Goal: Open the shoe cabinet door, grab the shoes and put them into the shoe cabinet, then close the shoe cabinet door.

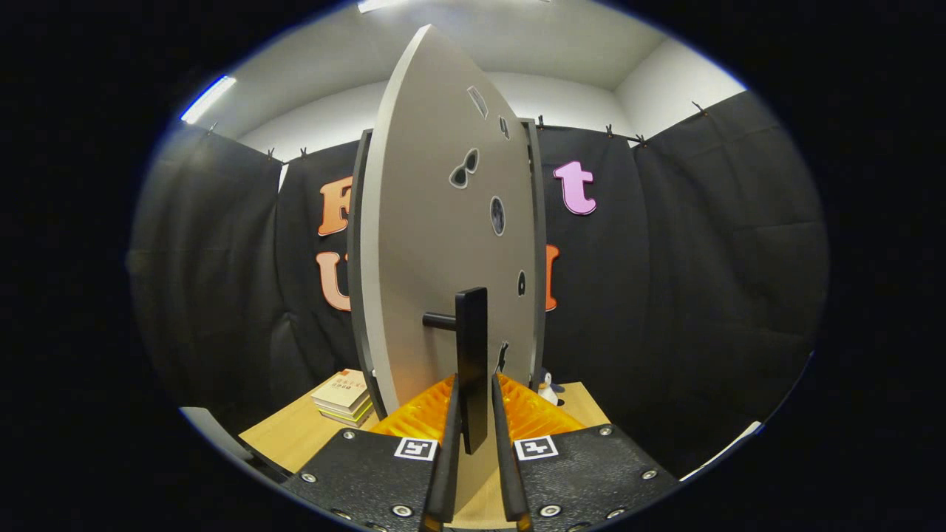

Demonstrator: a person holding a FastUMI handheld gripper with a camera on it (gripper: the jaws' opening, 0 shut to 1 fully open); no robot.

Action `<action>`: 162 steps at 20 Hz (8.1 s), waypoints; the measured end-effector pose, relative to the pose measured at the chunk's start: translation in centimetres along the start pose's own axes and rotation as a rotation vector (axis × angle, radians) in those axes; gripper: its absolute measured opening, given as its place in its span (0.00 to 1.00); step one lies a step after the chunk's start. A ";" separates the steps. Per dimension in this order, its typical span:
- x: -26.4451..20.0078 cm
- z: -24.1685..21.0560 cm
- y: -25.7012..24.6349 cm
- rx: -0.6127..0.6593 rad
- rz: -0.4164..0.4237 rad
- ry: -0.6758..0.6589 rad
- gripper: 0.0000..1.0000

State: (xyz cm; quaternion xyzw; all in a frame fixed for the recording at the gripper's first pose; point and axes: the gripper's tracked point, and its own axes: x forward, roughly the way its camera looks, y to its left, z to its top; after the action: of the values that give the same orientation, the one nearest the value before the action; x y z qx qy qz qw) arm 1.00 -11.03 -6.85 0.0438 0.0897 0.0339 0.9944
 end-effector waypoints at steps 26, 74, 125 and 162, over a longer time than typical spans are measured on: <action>-5.1 1.0 -12.4 0.013 -0.212 -0.025 0.18; 14.3 -46.3 11.7 0.246 0.089 0.894 0.34; 23.9 -10.8 15.0 0.154 0.098 0.391 0.00; 32.8 -7.6 15.4 0.024 0.029 0.298 0.72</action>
State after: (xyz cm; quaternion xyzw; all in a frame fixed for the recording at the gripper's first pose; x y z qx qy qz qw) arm 30.95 7.36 -18.59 0.0513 0.2360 0.0532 0.9690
